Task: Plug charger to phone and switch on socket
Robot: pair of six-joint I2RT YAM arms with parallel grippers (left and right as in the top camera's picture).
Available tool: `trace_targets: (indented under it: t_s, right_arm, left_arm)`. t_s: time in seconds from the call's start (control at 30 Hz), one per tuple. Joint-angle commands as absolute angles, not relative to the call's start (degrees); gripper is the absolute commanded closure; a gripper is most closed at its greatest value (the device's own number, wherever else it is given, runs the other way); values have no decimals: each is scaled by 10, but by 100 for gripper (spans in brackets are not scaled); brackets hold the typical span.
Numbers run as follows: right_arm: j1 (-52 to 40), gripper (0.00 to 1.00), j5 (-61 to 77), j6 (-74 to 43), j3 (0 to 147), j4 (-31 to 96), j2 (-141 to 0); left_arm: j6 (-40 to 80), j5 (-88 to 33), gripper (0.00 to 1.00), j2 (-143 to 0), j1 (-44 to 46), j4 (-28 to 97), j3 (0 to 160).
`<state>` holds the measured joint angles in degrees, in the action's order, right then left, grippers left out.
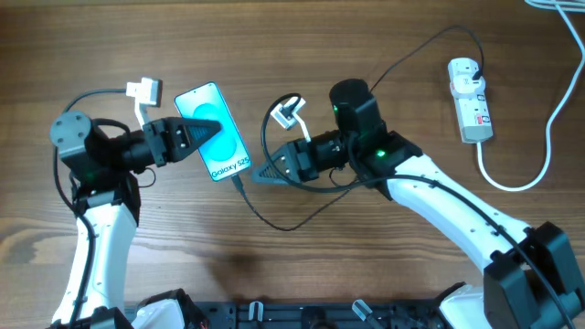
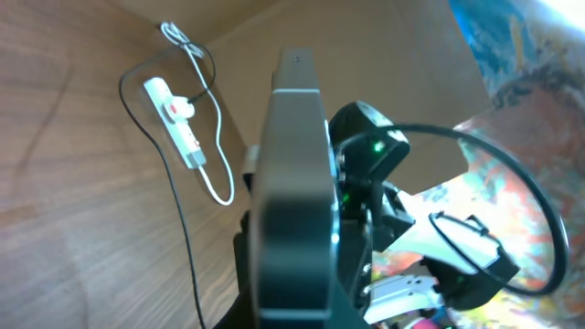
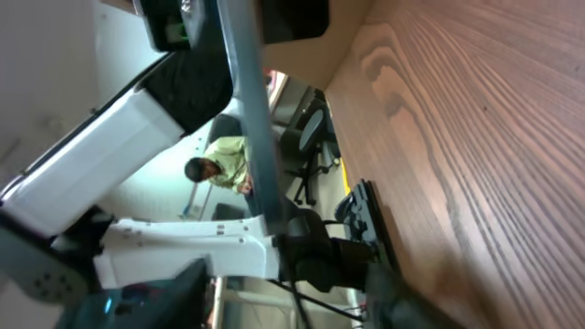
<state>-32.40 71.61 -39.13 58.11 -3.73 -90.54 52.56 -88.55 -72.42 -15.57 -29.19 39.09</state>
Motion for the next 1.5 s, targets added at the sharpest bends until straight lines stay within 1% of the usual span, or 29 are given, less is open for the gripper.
trace_targets:
  t_s: [0.0,0.07,0.13,0.17,0.23,0.33,0.4,0.5,0.53,0.57,0.6,0.63,0.7,0.77,0.8,0.87,0.93,1.0,1.1,1.27,1.47]
  right_arm:
    - [-265,28,808,-332,587,-48,-904]
    - [-202,24,854,-337,587,-94,-904]
    - [-143,23,863,-378,587,-144,-904]
    - [-91,24,872,-416,587,-191,-904]
    - [-46,24,877,-451,587,-233,-904]
    - [-9,24,884,-464,587,-238,-904]
    - [13,24,888,-477,587,-238,-903]
    - [33,25,869,-481,587,-240,-902]
    - [36,26,840,-470,587,-232,-902]
    - [36,26,801,-444,587,-204,-902]
    - [36,25,748,-404,587,-151,-902]
    - [33,23,631,-322,587,-42,-902]
    - [27,23,418,-185,608,153,-901]
    - [29,24,360,-136,647,252,-893]
    - [34,26,322,-130,686,308,-882]
    - [36,26,238,-120,763,403,-845]
    - [36,25,168,-122,812,473,-787]
    - [36,23,142,-122,814,511,-727]
    - [36,23,137,-122,814,573,-651]
    - [36,23,136,-126,814,653,-580]
    - [36,23,137,-126,813,708,-574]
  left_arm:
    - [467,-904,96,-717,-124,-301,392]
    - [467,-904,96,-717,-85,-311,393]
    - [467,-904,96,-717,-61,-312,393]
    - [467,-900,96,-718,-39,-311,392]
    - [467,-872,96,-730,-14,-311,393]
    - [466,-791,96,-779,35,-312,393]
    - [454,-750,96,-845,75,-329,393]
    - [454,-722,96,-939,105,-359,398]
    - [454,-708,96,-971,113,-358,406]
    - [454,-704,96,-993,119,-358,413]
    - [454,-704,96,-1014,126,-358,420]
    - [454,-704,96,-1033,133,-358,425]
    - [454,-701,96,-1041,137,-356,425]
    - [451,-689,96,-1041,137,-358,425]
    - [451,-669,96,-1041,137,-358,425]
    - [440,-656,96,-1041,138,-357,425]
    - [407,-613,96,-1041,143,-317,425]
    - [360,-551,96,-1042,153,-247,425]
    - [322,-503,95,-1042,163,-199,425]
    - [302,-486,93,-1076,164,-192,425]
    - [287,-505,93,-1154,164,-207,425]
